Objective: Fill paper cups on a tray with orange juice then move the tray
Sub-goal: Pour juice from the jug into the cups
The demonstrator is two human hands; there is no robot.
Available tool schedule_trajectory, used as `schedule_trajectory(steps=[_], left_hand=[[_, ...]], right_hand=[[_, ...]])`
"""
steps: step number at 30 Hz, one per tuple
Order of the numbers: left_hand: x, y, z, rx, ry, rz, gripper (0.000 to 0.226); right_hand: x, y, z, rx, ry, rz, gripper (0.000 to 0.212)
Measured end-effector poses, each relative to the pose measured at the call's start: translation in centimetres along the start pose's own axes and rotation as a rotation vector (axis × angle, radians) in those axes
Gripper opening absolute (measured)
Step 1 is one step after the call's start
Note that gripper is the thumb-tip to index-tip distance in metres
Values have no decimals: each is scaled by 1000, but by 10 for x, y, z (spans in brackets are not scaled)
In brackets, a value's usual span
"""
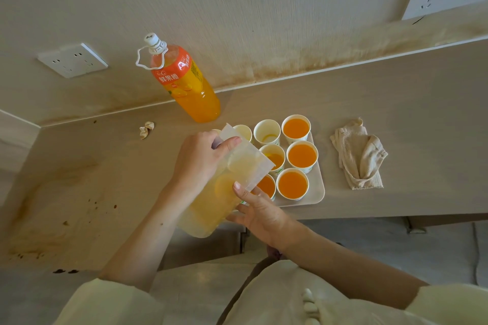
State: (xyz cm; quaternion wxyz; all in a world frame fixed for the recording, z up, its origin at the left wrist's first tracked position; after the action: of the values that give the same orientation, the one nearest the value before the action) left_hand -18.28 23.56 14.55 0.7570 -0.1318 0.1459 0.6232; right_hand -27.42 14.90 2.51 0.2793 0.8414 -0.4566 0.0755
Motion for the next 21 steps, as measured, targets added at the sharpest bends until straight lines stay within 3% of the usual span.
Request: schedule_trajectory(steps=[21], left_hand=[[-1, 1, 1, -6, -6, -15, 55]], right_hand=[[-2, 0, -1, 1, 14, 0, 105]])
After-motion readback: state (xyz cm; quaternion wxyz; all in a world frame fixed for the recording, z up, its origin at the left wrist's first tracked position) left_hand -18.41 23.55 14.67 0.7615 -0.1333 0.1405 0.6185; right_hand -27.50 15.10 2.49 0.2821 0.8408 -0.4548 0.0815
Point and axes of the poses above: each hand's wrist, its own y-axis away from the middle knuckle, its own z-axis out of the back of the hand, x = y × z, the point moved 1 cm from there along -y, towards the middle knuckle, and after that the axes turned 5 degrees about -y, right-handed, at the moved point
